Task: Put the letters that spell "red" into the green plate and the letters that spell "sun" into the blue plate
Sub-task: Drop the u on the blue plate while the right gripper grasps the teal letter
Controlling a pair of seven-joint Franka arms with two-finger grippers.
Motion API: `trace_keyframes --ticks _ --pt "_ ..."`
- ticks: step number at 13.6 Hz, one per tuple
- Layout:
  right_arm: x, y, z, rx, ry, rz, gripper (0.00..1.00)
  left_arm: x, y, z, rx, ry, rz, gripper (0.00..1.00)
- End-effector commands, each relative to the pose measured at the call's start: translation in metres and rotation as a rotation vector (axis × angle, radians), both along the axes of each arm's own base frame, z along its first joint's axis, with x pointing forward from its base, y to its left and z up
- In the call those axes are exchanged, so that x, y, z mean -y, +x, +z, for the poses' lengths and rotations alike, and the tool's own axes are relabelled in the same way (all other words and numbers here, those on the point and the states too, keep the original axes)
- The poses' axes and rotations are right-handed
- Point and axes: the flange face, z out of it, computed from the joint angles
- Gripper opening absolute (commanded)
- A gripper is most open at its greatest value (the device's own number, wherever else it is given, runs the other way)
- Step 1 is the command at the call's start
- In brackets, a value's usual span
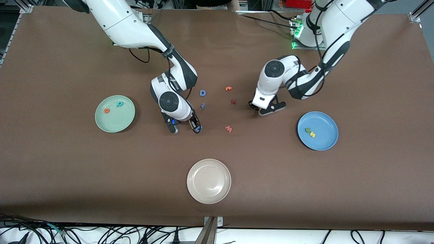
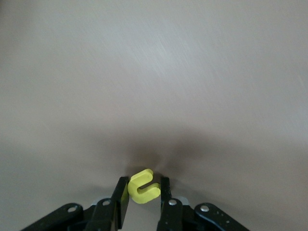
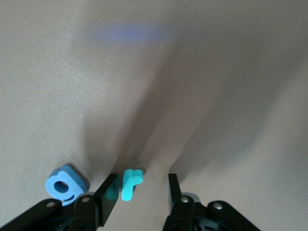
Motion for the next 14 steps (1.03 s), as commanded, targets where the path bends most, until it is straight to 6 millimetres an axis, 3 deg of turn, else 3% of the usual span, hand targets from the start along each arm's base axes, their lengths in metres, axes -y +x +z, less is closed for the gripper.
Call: trace_keyframes --ticks 1,2,4,6,9,12,13,14 --pt "-0.004 0.004 -0.009 0.014 0.002 -0.004 0.51 -0.031 0.044 0.031 -0.034 0.034 -0.020 0.09" --pt "-0.005 0.004 -0.009 0.016 0.002 -0.001 0.49 -0.042 0.064 0.046 -0.072 0.039 -0.036 0.09" --pt "-0.005 0.003 -0.010 0.014 0.000 0.001 0.35 -0.068 0.101 0.078 -0.159 0.033 -0.079 0.09" --pt "-0.005 0.003 -0.010 0.016 -0.001 0.005 0.21 -0.111 0.122 0.089 -0.191 0.022 -0.111 0.10" --pt "-0.005 0.003 -0.010 0.016 -0.001 0.007 0.09 -0.170 0.134 0.061 -0.238 -0.009 -0.173 0.12" --pt "-0.002 0.008 -0.002 0.022 0.000 0.007 0.09 -0.205 0.139 0.040 -0.262 0.005 -0.221 0.25" --pt "-0.002 0.012 0.006 0.031 0.004 0.008 0.09 -0.212 0.139 0.036 -0.269 0.007 -0.231 0.45" --pt "0.002 0.017 0.019 0.029 0.001 0.007 0.09 -0.217 0.143 0.039 -0.261 0.010 -0.224 0.99"
